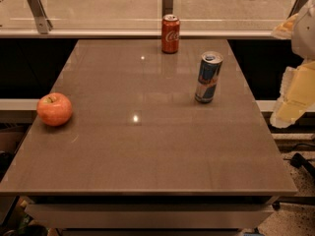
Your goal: Knock redbull can over
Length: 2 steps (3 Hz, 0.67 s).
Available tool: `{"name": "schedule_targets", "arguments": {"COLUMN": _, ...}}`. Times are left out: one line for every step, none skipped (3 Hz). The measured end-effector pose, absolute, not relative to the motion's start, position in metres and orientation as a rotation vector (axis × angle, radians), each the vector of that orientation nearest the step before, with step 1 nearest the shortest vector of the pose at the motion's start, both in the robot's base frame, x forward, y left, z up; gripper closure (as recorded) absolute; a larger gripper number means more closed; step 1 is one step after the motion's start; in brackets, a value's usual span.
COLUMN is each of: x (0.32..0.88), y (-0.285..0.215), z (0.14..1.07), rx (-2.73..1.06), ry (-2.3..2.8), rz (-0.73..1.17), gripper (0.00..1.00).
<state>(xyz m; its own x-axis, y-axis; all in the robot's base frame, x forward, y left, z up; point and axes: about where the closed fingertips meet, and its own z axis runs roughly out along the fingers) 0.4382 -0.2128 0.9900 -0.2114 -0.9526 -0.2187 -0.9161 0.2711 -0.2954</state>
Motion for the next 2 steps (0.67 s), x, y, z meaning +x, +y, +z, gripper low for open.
{"name": "schedule_targets", "arguments": {"x": 0.4382, "y": -0.2127, "z": 0.9901, "rx": -1.7, "ry": 2.194, "rz": -0.143, "gripper": 0.0}}
{"name": "schedule_targets", "arguments": {"x": 0.4396, "y": -0.2155, "z": 0.9933, "rx": -1.636, "ry": 2.192, "rz": -0.128, "gripper": 0.0}}
